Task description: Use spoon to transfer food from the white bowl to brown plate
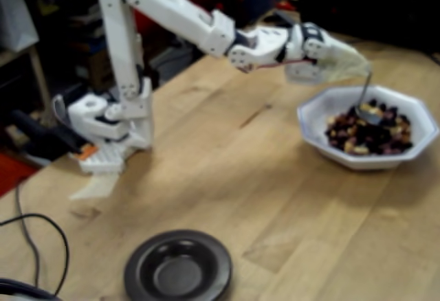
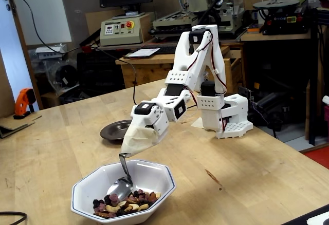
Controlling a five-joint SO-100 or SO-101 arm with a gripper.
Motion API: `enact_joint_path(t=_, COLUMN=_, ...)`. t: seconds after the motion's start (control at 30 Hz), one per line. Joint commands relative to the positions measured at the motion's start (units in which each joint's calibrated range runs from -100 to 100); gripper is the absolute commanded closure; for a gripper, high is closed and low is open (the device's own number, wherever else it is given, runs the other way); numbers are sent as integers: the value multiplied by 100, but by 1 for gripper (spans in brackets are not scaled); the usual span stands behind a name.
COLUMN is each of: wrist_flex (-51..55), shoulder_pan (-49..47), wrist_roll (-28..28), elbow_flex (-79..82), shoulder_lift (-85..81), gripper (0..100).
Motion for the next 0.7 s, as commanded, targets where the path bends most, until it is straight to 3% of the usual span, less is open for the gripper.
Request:
enact_joint_path(t=0.0, wrist_flex=-66, shoulder_pan=210, wrist_roll=-24, elbow_flex=-141, shoulder_lift=-494, gripper=96)
enact_joint_path(t=0.67, wrist_flex=5, shoulder_pan=988, wrist_roll=10, elbow_flex=-79, shoulder_lift=-1804, gripper=96)
